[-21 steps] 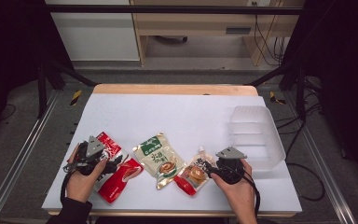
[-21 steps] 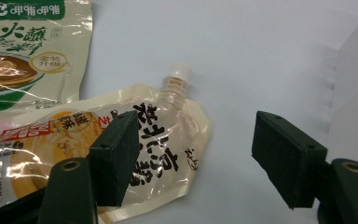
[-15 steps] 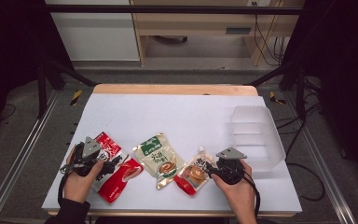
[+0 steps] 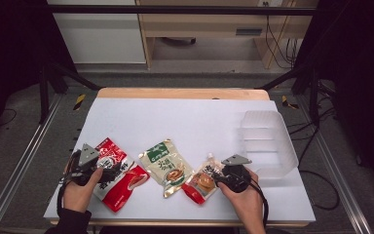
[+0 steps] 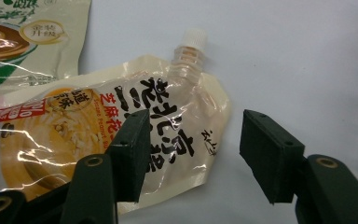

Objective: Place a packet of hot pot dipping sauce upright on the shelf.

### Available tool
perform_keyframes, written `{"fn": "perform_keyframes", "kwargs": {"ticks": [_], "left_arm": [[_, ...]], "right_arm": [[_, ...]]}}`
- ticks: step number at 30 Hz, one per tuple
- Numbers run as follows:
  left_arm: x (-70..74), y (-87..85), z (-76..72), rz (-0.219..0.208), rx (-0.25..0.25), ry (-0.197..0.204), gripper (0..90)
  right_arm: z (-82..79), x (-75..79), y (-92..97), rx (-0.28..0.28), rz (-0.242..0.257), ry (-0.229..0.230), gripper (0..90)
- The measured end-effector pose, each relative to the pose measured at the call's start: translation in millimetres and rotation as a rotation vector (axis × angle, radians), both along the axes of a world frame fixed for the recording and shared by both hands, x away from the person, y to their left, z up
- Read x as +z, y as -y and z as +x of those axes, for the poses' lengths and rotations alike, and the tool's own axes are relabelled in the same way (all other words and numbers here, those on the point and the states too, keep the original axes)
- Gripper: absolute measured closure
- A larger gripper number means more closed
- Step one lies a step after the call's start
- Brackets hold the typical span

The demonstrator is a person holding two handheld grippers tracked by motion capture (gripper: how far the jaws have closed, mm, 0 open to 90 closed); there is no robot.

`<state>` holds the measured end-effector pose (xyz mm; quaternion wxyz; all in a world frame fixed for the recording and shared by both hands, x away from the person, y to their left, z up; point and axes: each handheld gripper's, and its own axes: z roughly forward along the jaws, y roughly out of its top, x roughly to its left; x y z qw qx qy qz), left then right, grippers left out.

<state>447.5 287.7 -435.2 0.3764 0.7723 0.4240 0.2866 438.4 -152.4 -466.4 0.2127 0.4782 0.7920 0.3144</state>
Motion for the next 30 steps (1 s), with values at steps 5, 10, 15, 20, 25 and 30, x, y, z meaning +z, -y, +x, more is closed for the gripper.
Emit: {"fn": "perform_keyframes", "kwargs": {"ticks": [5,10,15,20,25,30], "left_arm": [[-0.4,6.9,-0.2,0.025,-0.019,0.003,5.5],[-0.3,8.7,0.1,0.027,-0.025,0.002,5.5],[-0.5,9.6,-0.6,0.032,-0.033,-0.002,5.7],[-0.6,10.1,0.3,0.036,-0.033,-0.001,5.8],[-1.3,13.4,1.3,0.045,-0.042,-0.004,6.0],[1.4,15.7,-0.6,0.057,-0.074,-0.001,6.5]], "right_arm": [[3.7,-5.4,-2.6,0.004,-0.007,-0.030,43.8],[4.6,-7.5,0.7,-0.002,0.041,-0.060,45.9],[3.4,-8.5,3.0,-0.002,0.056,-0.069,56.6],[2.1,-7.0,2.7,0.004,0.038,-0.064,70.3],[1.0,-6.5,-0.1,0.033,0.023,-0.052,82.2],[-4.3,6.6,-2.1,0.072,0.026,0.020,87.9]]}}
